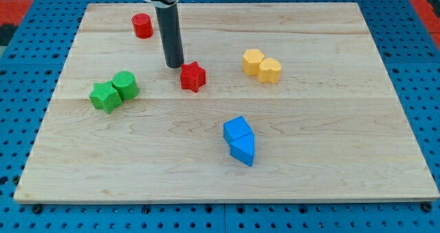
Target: Separate the yellow blocks
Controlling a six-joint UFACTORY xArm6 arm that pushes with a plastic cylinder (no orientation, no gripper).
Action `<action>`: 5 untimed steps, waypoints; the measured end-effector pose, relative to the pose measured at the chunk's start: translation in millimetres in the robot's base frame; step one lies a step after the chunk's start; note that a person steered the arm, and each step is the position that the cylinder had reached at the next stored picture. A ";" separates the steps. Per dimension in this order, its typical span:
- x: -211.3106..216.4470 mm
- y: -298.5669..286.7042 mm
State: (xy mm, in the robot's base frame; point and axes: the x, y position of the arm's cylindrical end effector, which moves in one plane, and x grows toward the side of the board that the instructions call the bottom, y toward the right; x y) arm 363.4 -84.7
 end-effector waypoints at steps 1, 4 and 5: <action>-29.7 69.1; 12.0 170.0; 12.8 154.6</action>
State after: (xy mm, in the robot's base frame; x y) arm 376.2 69.9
